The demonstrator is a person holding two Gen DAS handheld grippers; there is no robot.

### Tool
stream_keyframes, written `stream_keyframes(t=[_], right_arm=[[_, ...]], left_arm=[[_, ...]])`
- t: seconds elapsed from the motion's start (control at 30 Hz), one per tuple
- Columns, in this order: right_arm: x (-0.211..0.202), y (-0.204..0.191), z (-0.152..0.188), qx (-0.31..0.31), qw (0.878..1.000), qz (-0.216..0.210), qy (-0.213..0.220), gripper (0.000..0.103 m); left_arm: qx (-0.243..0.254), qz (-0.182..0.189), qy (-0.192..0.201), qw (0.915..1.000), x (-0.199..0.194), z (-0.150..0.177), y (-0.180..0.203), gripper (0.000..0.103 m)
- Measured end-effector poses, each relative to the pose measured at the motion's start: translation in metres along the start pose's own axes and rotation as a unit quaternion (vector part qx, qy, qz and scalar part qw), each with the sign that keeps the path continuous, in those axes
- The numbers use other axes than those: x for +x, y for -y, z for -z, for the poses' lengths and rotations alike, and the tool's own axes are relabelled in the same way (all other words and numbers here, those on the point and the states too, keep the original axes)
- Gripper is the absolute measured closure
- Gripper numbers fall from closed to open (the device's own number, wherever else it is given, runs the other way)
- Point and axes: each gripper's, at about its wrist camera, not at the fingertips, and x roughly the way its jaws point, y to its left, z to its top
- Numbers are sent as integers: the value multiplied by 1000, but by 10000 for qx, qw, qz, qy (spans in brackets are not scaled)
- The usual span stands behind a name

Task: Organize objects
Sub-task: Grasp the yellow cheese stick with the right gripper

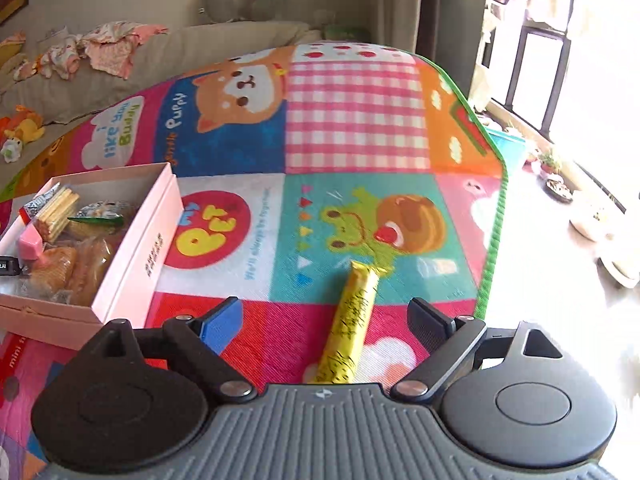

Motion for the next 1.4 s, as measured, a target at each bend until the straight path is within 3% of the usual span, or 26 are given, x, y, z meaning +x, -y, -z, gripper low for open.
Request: stream_keyframes(t=[0.13,0.3,0.6,0.67,0.7,0.97,1.23,1.4], right_arm=[[9,27,20,341,9990,68,-266,13],[32,23,15,395,9989,-59,-238,18],[91,14,-13,338,9975,36,-621,51],[87,12,-13,292,9971,-38,-708,74],[83,11,-13,249,9967,-67,-771,79],[19,-7,19,81,9886,-719,-1319,82],[-49,-46,27,-62,9750,-1743,-1379,82],[-77,-78,16,-354,9709,-2093,-1104,82]], left_arm=[[47,-37,-3,10000,0,1,1,87],[79,-55,-15,10000,-1,1,2,87],[70,-41,-45,10000,0,1,1,87],[65,-36,-47,10000,0,1,1,87],[57,-33,-50,10000,0,1,1,87],[29,-47,-78,10000,0,0,1,87],[-23,-47,-93,9999,-1,0,1,88],[-183,8,-65,9998,-1,1,-3,87]])
